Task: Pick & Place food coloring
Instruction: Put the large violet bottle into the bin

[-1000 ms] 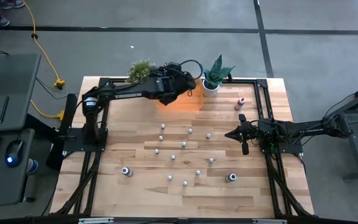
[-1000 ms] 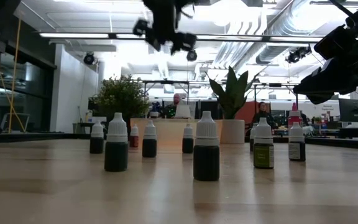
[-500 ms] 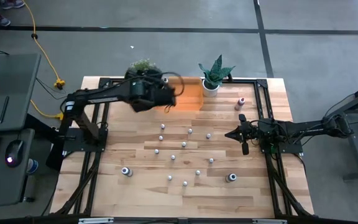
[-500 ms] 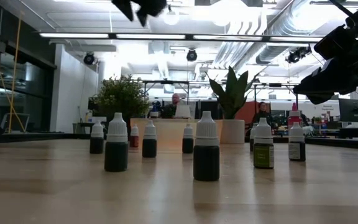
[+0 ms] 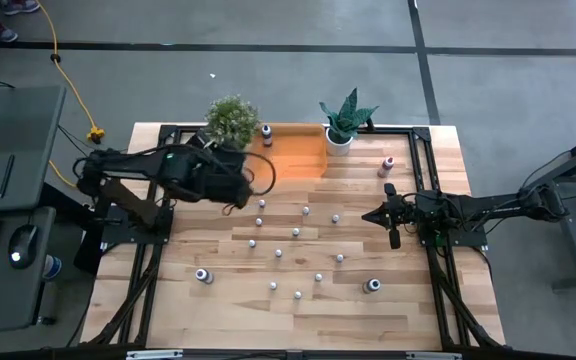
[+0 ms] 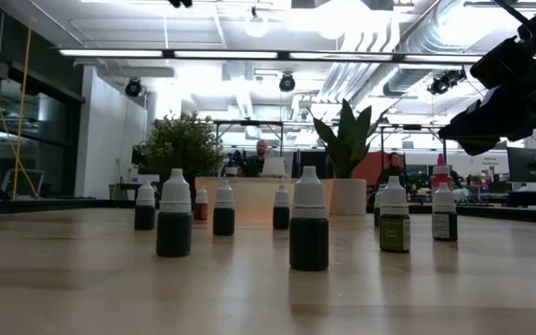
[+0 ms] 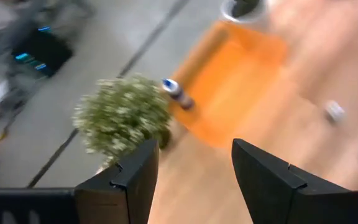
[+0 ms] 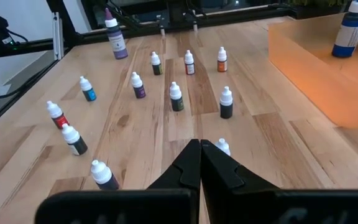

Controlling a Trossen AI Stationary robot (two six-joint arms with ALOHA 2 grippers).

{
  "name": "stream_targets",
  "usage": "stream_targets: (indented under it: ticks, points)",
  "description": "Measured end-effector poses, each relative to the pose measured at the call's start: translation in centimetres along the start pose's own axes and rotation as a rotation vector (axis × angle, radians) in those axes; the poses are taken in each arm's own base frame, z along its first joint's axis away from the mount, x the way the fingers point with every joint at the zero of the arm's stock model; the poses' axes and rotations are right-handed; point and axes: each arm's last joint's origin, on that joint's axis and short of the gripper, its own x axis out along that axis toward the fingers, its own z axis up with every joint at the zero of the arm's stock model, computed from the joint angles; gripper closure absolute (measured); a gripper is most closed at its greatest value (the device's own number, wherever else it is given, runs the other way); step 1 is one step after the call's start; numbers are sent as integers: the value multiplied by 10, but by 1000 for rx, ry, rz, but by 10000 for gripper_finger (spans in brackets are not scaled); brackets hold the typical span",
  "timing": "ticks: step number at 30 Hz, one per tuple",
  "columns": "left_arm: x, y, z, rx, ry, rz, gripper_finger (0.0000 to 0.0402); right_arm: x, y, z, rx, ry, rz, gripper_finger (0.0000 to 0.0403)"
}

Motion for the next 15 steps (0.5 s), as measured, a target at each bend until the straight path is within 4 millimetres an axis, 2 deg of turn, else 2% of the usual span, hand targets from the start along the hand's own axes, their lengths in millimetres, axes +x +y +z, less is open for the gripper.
stream_targets:
  ticks: [3, 7, 15]
  points:
    - [-7, 1, -16, 71, 51, -101, 204, 0, 0, 0, 0, 0, 0, 402]
    - [-12, 2, -48, 112, 123, -200, 204, 0, 0, 0, 0, 4, -1, 402]
    - [-14, 9, -123, 33, 258, -306, 204, 0, 0, 0, 0, 3, -1, 402]
